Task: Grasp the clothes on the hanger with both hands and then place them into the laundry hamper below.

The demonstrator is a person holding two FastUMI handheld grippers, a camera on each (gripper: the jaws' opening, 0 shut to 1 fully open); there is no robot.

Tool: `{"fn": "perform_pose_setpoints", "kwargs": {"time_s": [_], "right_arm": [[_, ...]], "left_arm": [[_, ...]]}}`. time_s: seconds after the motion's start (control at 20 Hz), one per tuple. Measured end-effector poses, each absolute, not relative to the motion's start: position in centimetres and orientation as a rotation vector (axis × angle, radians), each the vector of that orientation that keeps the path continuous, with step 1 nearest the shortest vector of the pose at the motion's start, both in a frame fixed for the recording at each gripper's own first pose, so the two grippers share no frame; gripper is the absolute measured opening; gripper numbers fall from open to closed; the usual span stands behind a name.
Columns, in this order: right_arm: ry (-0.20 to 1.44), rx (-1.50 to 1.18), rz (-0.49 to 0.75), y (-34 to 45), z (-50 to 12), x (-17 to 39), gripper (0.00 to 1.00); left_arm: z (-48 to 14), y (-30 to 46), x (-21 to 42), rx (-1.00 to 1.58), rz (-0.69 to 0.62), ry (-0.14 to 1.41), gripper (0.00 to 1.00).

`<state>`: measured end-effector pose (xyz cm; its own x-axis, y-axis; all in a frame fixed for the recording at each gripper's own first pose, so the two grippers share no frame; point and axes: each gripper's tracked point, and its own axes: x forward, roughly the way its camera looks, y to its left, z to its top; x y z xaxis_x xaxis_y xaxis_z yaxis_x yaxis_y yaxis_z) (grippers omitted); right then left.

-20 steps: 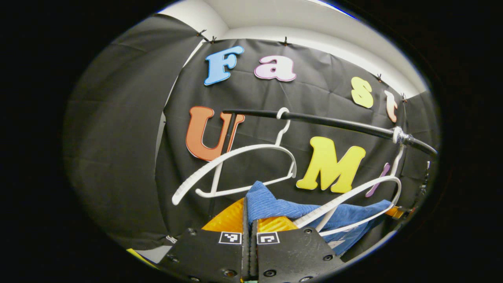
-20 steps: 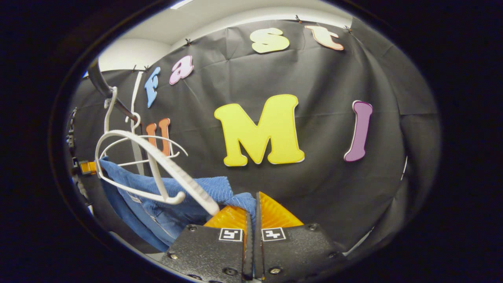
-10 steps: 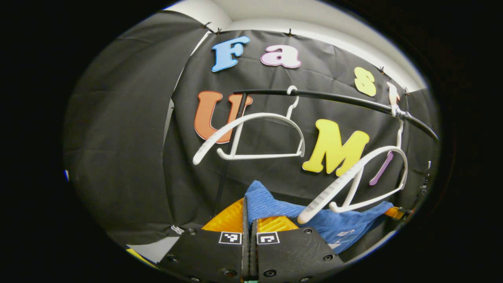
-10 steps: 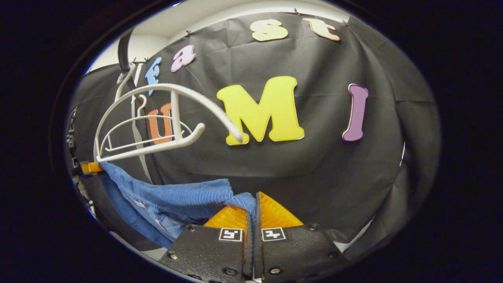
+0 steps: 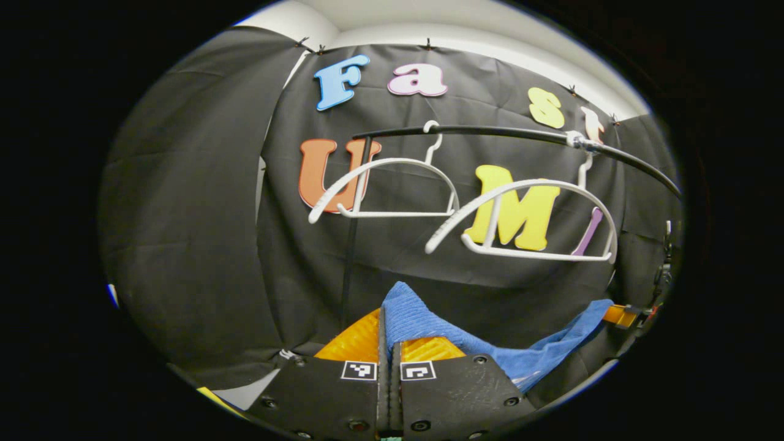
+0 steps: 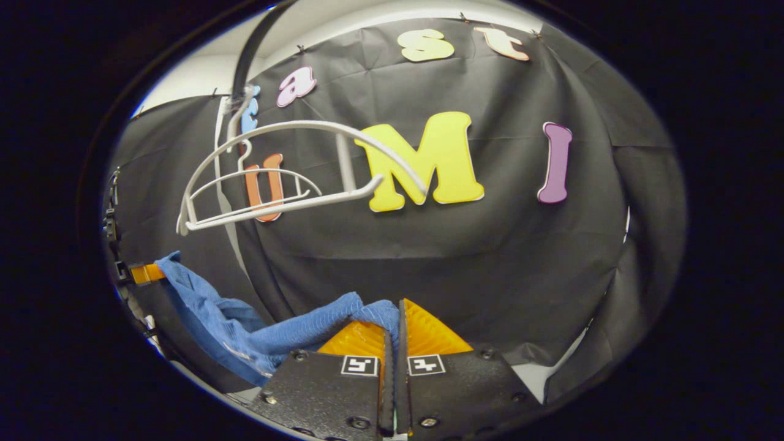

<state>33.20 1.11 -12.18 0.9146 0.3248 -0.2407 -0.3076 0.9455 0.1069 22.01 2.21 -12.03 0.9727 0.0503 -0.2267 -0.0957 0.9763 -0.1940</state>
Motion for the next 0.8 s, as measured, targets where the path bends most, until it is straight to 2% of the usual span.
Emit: {"fn": "perform_pose_setpoints", "kwargs": {"time_s": [0.05, 0.1, 0.15, 0.2, 0.6, 0.65, 0.7, 0.75, 0.8], "right_arm": [[0.261, 0.073, 0.337, 2.1, -12.2, 32.5, 0.05], [0.258, 0.073, 0.348, 3.1, -12.0, 32.0, 0.05], [0.254, 0.068, 0.359, 4.0, -11.9, 31.3, 0.05], [0.251, 0.062, 0.373, 5.1, -11.7, 30.8, 0.05], [0.270, 0.042, 0.473, 13.0, -13.3, 27.1, 0.05], [0.276, 0.042, 0.483, 13.9, -13.8, 26.7, 0.05], [0.287, 0.046, 0.497, 14.7, -14.3, 26.2, 0.05], [0.296, 0.054, 0.508, 15.4, -14.7, 26.0, 0.05], [0.311, 0.063, 0.520, 16.1, -15.3, 25.8, 0.05]], "left_arm": [[-12.1, 1.8, 21.7, -0.198, 0.058, 0.226, 0.05], [-12.1, 1.3, 21.5, -0.191, 0.039, 0.231, 0.00], [-12.2, 0.8, 21.4, -0.184, 0.021, 0.238, 0.00], [-12.3, 0.3, 21.2, -0.179, 0.002, 0.245, 0.05], [-13.9, -5.0, 19.4, -0.186, -0.113, 0.285, 0.05], [-14.3, -5.6, 19.1, -0.183, -0.124, 0.289, 0.00], [-14.6, -6.2, 18.8, -0.175, -0.134, 0.293, 0.05], [-14.8, -6.4, 18.8, -0.164, -0.141, 0.299, 0.00], [-15.1, -6.4, 18.7, -0.154, -0.145, 0.308, 0.05]]}}
